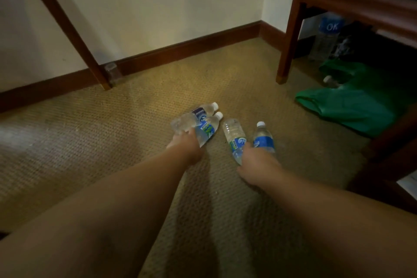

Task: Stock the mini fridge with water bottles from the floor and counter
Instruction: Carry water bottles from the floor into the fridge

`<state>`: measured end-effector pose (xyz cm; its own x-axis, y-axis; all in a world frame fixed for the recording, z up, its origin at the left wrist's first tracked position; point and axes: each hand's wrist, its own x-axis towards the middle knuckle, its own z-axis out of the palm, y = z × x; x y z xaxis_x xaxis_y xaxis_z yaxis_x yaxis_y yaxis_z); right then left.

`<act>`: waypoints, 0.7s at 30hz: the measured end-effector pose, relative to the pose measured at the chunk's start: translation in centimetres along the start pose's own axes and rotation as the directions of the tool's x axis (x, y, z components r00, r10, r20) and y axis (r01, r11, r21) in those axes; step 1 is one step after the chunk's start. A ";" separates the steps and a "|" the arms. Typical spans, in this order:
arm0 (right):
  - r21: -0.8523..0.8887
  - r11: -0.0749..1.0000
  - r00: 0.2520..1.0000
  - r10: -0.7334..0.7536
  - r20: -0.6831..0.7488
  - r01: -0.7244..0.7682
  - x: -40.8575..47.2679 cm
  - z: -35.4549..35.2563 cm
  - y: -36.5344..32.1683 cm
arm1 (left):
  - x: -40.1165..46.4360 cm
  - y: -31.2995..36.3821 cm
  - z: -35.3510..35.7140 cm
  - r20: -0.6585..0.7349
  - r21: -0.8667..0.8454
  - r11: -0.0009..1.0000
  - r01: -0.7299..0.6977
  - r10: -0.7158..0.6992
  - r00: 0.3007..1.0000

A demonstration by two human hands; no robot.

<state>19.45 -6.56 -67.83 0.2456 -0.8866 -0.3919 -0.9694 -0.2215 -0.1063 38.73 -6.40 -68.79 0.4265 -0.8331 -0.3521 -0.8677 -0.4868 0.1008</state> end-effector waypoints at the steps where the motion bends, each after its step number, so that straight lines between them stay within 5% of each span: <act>1: -0.008 1.000 1.000 0.013 -0.025 -0.014 0.4 0.4 0.0 | 0.3 0.0 0.7 0.010 0.004 1.000 0.012 -0.012 1.000; 6: 0.003 0.996 0.994 0.088 -0.064 -0.088 2.4 1.9 -0.3 | 1.4 0.2 1.6 0.000 -0.064 0.997 0.041 -0.041 0.999; 10: -0.052 0.991 0.989 0.119 -0.093 -0.124 3.1 2.2 -0.5 | 1.0 0.5 2.1 -0.016 0.038 0.999 0.013 -0.012 1.000; 14: -0.120 0.986 0.989 0.103 -0.108 -0.116 3.4 3.0 -0.2 | -0.1 0.6 1.8 0.238 0.148 0.987 0.062 -0.096 0.966; 17: -0.166 0.983 0.992 0.064 -0.113 -0.082 3.2 3.1 0.0 | -2.0 0.9 0.1 0.549 0.244 0.970 0.019 -0.154 0.822; 19: -0.136 0.987 0.994 0.070 -0.081 -0.081 2.9 3.0 -0.1 | -1.8 0.9 -0.1 0.577 0.189 0.982 0.014 -0.122 0.807; 21: -0.119 0.989 0.995 0.084 -0.052 -0.090 2.7 2.6 -0.1 | -0.8 1.2 0.9 0.469 0.122 0.992 -0.030 -0.031 0.883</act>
<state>20.24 -7.85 -71.25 0.1623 -0.9222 -0.3510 -0.9815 -0.1875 0.0388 37.11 -6.09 -69.17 0.2834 -0.5972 -0.7504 -0.9050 -0.4254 -0.0032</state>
